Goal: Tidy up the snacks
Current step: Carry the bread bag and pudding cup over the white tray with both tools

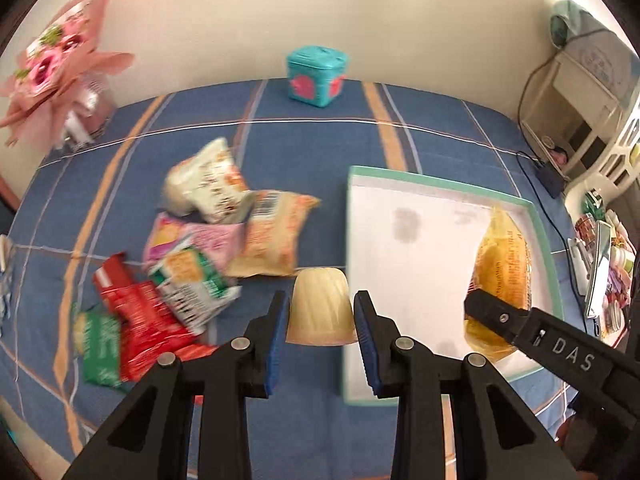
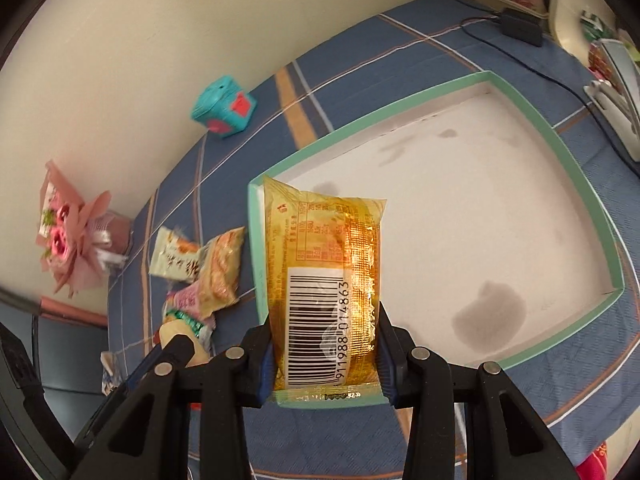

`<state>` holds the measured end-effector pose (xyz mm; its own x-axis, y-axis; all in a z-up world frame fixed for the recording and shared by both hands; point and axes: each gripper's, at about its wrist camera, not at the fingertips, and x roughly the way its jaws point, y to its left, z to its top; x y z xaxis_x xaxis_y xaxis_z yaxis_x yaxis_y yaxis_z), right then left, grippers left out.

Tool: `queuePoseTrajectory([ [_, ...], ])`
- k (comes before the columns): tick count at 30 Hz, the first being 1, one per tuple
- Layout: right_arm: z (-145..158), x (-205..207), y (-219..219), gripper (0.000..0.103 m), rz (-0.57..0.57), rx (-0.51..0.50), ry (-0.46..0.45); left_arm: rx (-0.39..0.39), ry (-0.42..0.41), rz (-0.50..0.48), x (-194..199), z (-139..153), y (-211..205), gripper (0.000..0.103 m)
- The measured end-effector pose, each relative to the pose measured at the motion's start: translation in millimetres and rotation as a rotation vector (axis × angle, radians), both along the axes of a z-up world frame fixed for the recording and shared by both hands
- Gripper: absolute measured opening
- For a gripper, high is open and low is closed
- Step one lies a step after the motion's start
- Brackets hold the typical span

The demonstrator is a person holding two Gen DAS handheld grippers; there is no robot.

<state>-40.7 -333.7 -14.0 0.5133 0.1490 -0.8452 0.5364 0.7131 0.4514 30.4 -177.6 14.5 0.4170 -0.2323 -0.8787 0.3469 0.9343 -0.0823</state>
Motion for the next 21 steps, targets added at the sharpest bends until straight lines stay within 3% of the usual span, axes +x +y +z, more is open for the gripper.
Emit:
queuePoseTrajectory([
  [21,-20.6,26.4,-99.5,0.043,-0.162,-0.131,0.095,-0.06,0.018,-0.083,57.2,-43.0,-92.6,0.035],
])
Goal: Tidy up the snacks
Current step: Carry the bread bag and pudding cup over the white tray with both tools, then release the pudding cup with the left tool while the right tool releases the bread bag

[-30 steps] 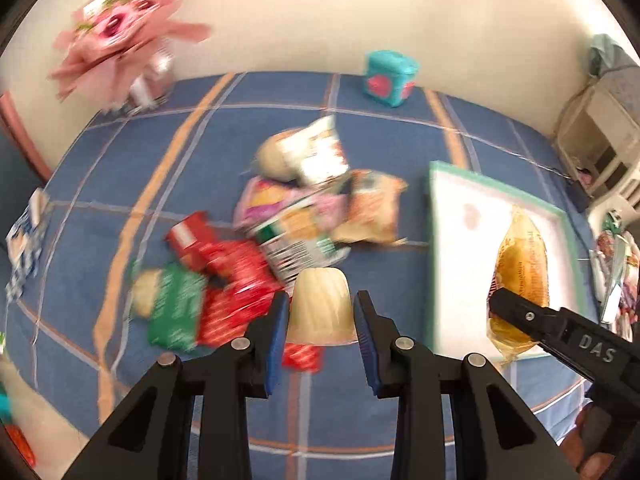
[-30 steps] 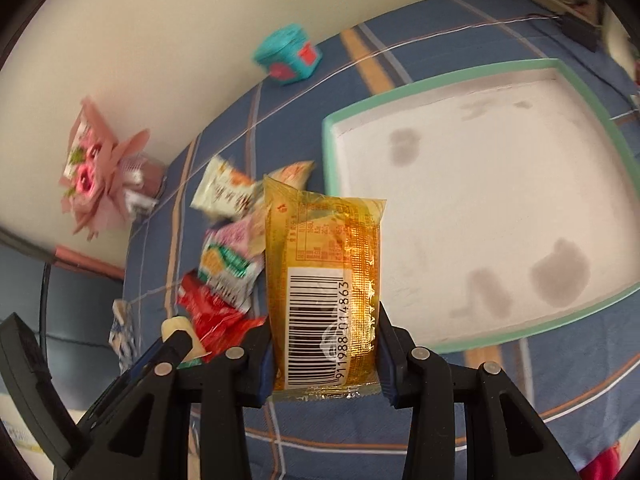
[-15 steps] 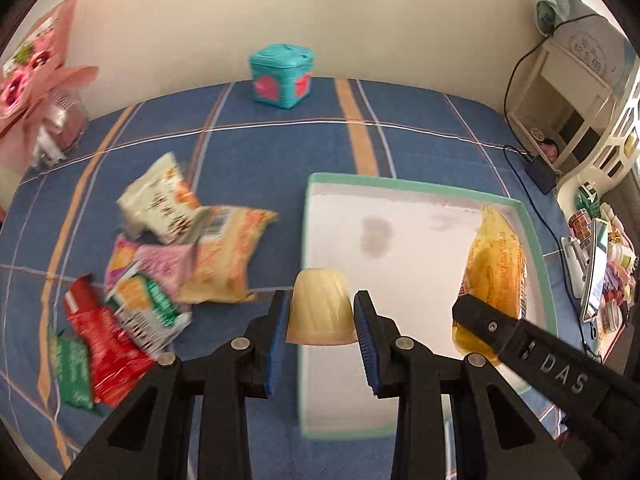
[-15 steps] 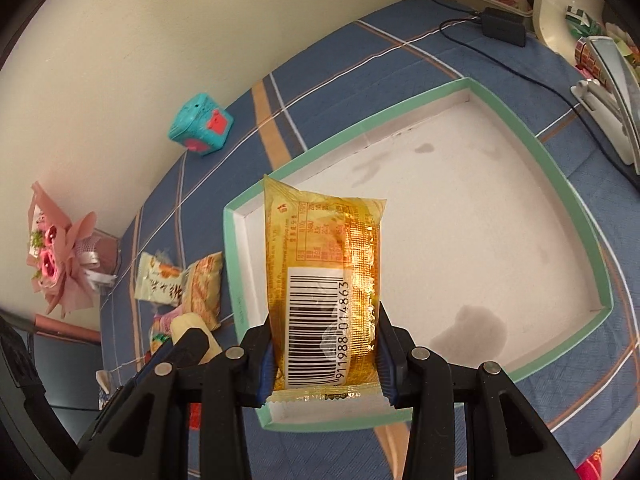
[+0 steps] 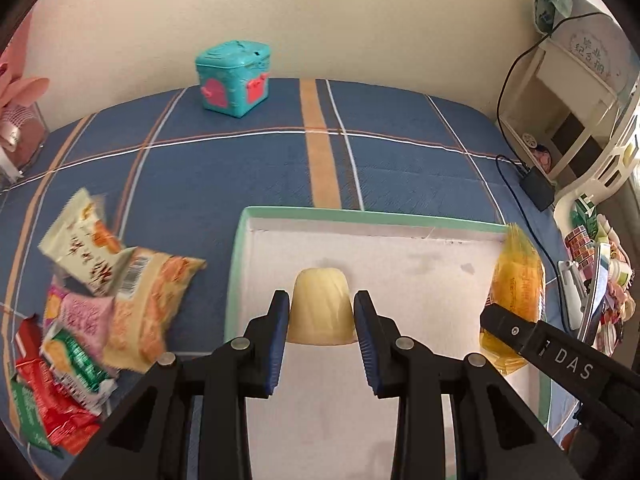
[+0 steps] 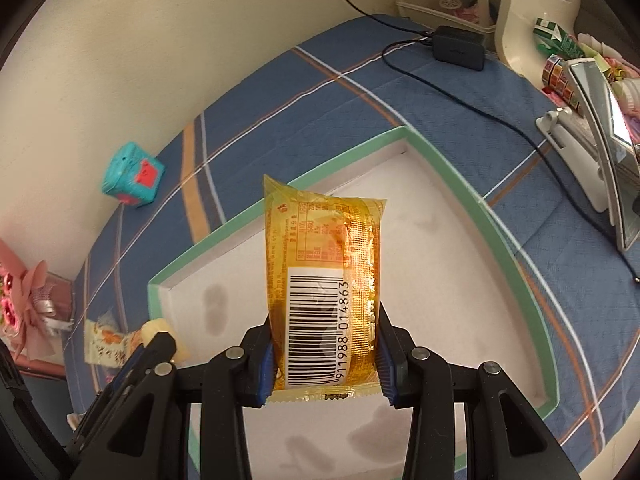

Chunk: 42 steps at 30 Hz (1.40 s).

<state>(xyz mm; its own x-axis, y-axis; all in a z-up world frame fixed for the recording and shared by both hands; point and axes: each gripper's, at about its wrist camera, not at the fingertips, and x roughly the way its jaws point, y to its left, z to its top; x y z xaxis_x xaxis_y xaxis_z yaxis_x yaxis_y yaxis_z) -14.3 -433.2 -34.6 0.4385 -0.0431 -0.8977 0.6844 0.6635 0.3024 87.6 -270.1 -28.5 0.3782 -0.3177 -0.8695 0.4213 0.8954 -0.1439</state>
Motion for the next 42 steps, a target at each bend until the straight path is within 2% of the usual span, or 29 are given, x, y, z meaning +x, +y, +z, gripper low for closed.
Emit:
queuePoseTrajectory([
  [8,-15.1,3.5,-20.1,0.043,-0.02,0.0,0.037,0.016,0.007,-0.012,7.5,-18.6,-12.8,0.035],
  [15,-21.5,10.4,-19.0,0.044,-0.015,-0.016,0.09,0.028,-0.009,-0.044,0.9,-13.3,-20.0,0.035],
  [17,-20.7,11.5,-18.0,0.047,-0.013,-0.025,0.093,0.048,-0.009,-0.044,0.4,-11.1,-20.3,0.035],
  [22,-12.8,12.8,-15.6,0.059,-0.005,-0.062,0.094,0.043,0.012,-0.014,0.2,-2.6,-12.0,0.036],
  [25,-6.8,11.3,-13.3,0.061,0.004,-0.082,0.094,0.046,0.024,-0.001,-2.6,2.7,-7.4,0.041],
  [33,8.4,1.5,-4.9,0.062,0.02,-0.112,0.105,0.051,0.002,0.023,-12.2,25.0,6.6,0.041],
  [42,25.1,-13.8,10.9,0.062,0.044,-0.124,0.121,0.059,0.018,0.077,-25.2,26.8,31.3,0.042],
])
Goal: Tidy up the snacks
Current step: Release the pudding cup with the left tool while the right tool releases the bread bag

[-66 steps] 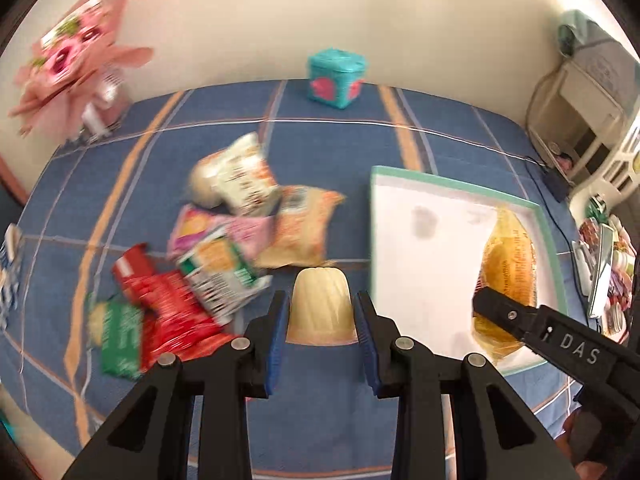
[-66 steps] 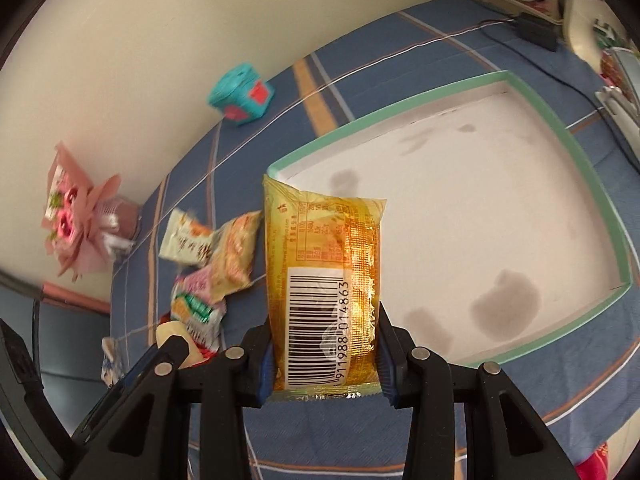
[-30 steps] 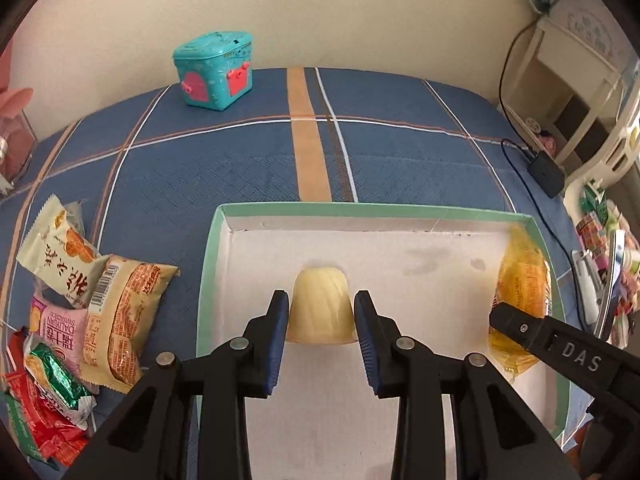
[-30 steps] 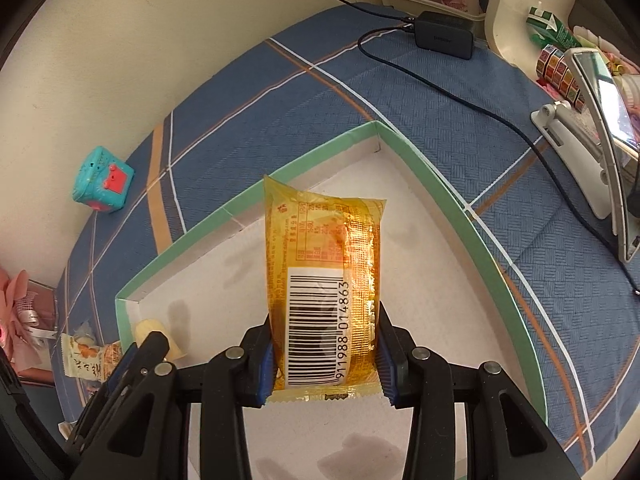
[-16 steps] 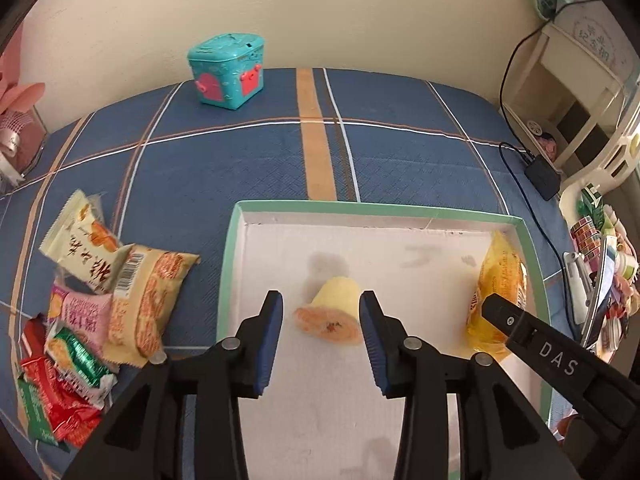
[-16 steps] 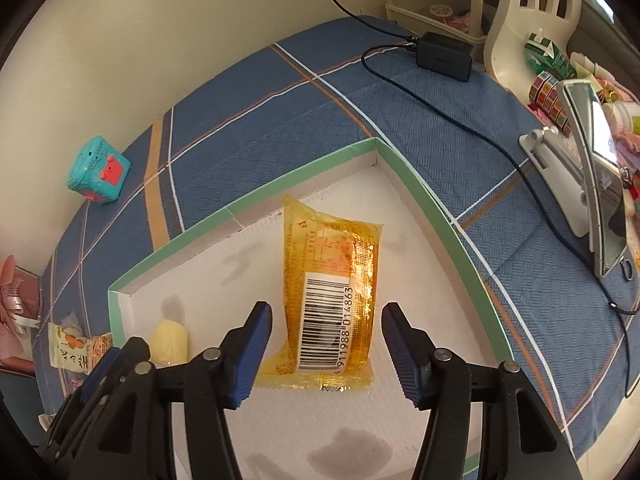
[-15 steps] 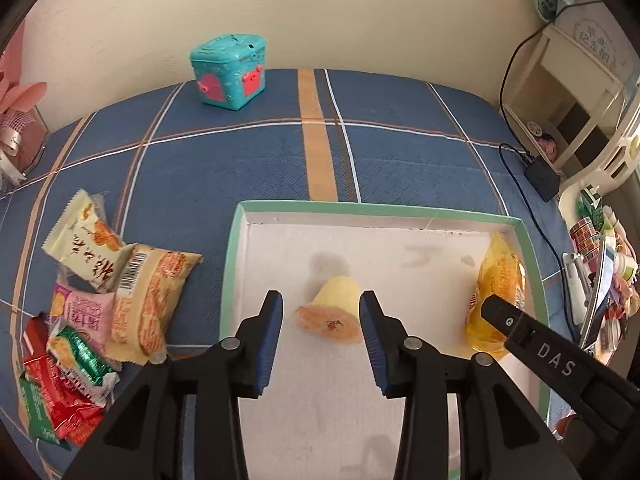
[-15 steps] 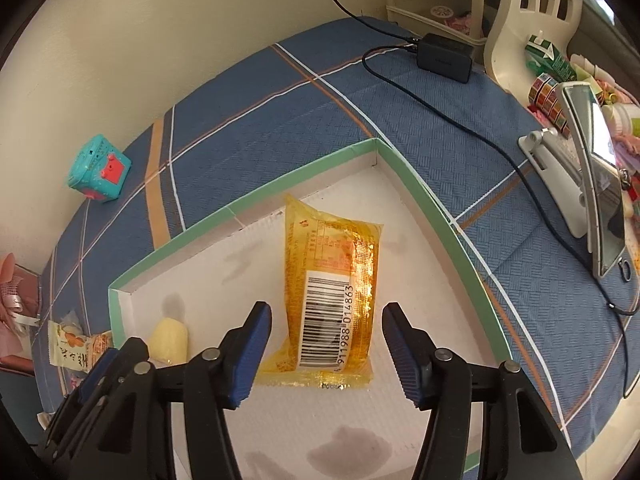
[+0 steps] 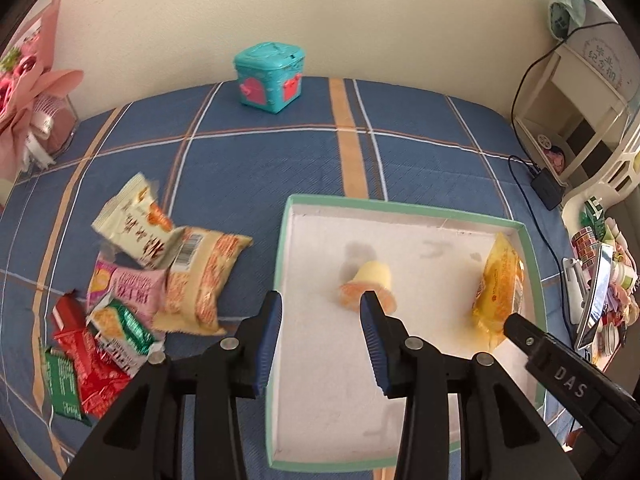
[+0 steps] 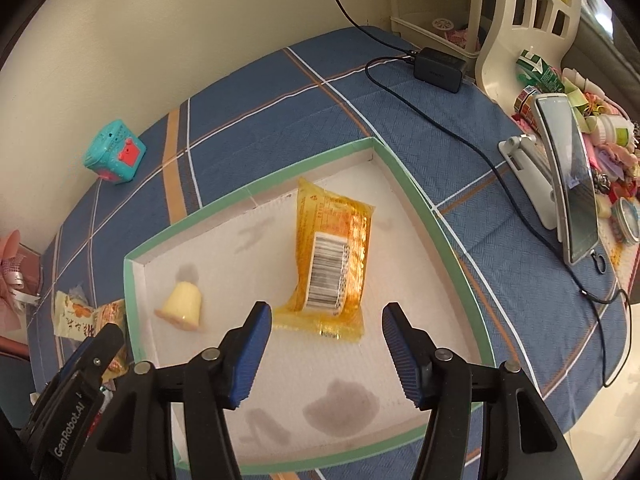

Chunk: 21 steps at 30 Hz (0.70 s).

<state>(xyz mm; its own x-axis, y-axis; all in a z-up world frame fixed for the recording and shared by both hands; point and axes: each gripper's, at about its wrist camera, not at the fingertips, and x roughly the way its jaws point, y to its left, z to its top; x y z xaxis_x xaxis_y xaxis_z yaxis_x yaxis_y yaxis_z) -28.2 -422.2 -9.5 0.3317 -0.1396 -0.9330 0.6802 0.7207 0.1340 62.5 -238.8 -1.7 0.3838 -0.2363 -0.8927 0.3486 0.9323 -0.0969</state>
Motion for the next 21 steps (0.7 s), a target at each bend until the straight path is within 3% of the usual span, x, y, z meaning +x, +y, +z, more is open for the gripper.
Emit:
queuePoseTrajectory([
  [14,20.8,-10.6,28.1,0.062,0.06,-0.022,-0.021,-0.023,0.006,0.062,-14.7,2.5,31.7,0.042],
  [15,20.6,-9.7,28.9,0.062,0.063,-0.023,-0.02,-0.022,0.006,0.064,-13.8,2.4,31.9,0.045],
  [16,19.9,-8.6,29.6,0.064,0.066,-0.024,-0.019,-0.019,0.007,0.069,-12.6,1.8,32.1,0.054],
  [19,15.5,-5.0,30.2,0.082,0.074,-0.028,-0.012,0.017,0.001,0.1,-9.1,-3.0,34.8,0.084],
  [21,11.5,-3.4,31.0,0.088,0.079,-0.032,-0.002,0.051,-0.006,0.119,-6.4,-6.9,38.3,0.085],
])
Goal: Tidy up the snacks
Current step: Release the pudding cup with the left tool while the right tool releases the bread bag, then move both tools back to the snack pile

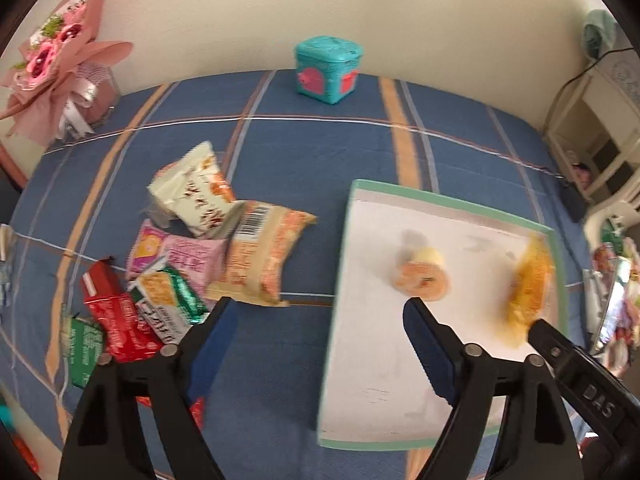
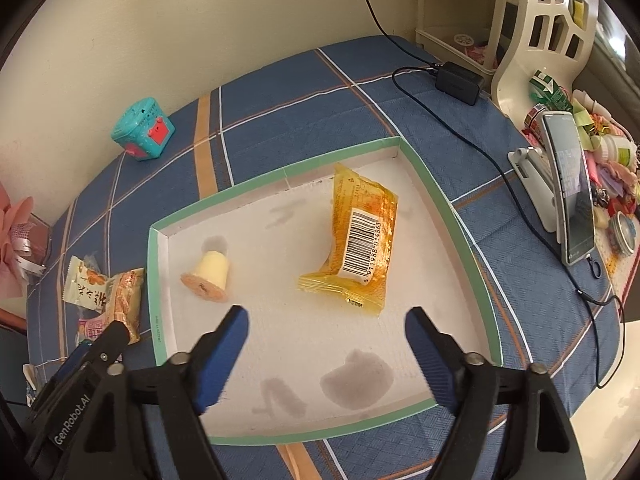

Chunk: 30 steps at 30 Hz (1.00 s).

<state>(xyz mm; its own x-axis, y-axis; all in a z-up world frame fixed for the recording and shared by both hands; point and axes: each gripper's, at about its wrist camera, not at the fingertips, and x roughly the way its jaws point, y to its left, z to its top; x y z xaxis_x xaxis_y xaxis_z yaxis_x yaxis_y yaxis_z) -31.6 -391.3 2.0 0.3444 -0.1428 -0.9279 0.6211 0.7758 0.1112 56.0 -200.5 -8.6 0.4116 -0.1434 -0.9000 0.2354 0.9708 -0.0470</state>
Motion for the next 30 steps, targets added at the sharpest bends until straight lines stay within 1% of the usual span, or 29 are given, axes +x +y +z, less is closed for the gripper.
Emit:
queuePoseTrajectory([
  [2,-4.1,1.1,1.3,0.095,0.005,-0.001,0.01,0.014,0.003,0.018,3.2,-3.2,5.2,0.086],
  [5,-11.4,2.9,3.1,0.103,0.013,0.004,0.028,0.024,-0.001,0.048,7.2,-6.5,14.0,0.091],
  [8,-16.2,5.0,6.6,0.103,0.03,-0.006,0.04,0.041,-0.012,0.061,8.5,-8.3,19.4,0.095],
  [11,-19.0,6.8,9.2,0.103,0.043,-0.001,0.03,0.049,-0.029,0.06,8.5,-9.2,21.4,0.101],
  [17,-17.7,8.5,15.9,0.103,0.068,-0.034,-0.016,0.052,-0.068,0.039,6.3,-8.9,21.0,0.101],
  [21,-20.1,9.9,18.5,0.103,0.08,-0.003,-0.055,0.054,-0.099,0.01,4.1,-6.8,19.8,0.101],
  [23,-19.1,10.4,22.9,0.103,0.091,-0.025,-0.079,0.058,-0.112,0.0,2.9,-5.7,21.5,0.101],
  [25,-18.6,12.6,27.7,0.103,0.106,-0.048,-0.077,0.055,-0.116,0.0,2.7,-5.0,23.7,0.101],
  [28,-21.4,15.7,31.3,0.103,0.111,-0.026,-0.076,0.044,-0.111,0.012,3.2,-3.7,32.2,0.101],
  [30,-24.4,17.2,34.5,0.103,0.113,-0.023,-0.061,0.036,-0.106,0.023,4.4,-3.2,40.8,0.101],
])
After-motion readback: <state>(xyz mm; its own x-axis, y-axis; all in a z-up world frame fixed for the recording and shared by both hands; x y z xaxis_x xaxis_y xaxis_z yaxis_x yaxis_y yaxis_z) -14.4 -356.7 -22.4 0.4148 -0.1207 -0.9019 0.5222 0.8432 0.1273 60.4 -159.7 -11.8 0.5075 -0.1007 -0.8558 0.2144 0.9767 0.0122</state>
